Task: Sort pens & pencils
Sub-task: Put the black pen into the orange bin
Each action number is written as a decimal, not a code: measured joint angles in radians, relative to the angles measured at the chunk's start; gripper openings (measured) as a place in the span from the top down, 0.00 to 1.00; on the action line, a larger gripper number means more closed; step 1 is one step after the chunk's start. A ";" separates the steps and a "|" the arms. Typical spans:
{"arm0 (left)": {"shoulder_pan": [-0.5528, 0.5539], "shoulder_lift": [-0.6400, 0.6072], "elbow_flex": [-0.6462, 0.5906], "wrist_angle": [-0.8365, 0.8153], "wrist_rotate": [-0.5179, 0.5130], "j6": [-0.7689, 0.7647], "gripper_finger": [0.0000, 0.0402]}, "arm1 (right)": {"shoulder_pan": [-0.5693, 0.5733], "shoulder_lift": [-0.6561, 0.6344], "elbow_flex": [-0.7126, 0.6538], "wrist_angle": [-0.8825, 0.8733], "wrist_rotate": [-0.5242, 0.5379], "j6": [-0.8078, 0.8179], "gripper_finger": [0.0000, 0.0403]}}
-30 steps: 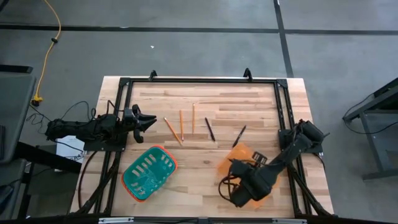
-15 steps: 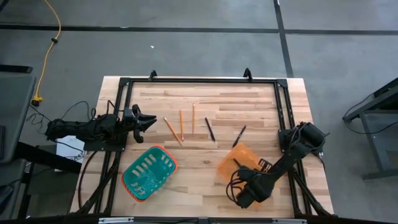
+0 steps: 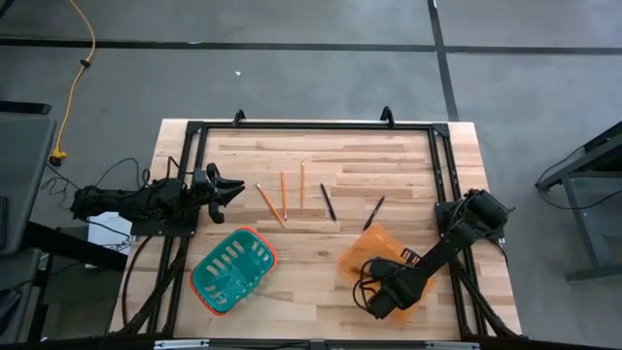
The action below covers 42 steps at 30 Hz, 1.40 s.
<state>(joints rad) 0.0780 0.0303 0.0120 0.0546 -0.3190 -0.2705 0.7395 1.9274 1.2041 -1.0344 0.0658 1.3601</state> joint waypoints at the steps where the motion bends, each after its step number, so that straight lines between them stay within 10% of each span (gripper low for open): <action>1: 0.000 0.000 0.000 0.000 0.000 0.000 0.82 | 0.000 0.000 0.000 0.000 -0.001 0.003 0.96; 21: 0.000 0.000 0.000 0.000 0.000 0.000 0.82 | -0.035 -0.040 0.060 -0.078 -0.021 -0.017 0.71; 35: 0.000 0.000 0.000 0.000 0.000 0.000 0.82 | -0.130 -0.077 0.354 -0.310 -0.015 -0.269 0.68; 42: 0.000 0.000 0.000 0.000 0.000 0.000 0.82 | -0.175 -0.077 0.614 -0.339 0.237 -0.464 0.68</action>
<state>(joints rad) 0.0784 0.0303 0.0118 0.0544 -0.3188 -0.2704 0.5644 1.8500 1.8184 -1.3738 0.3023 0.8957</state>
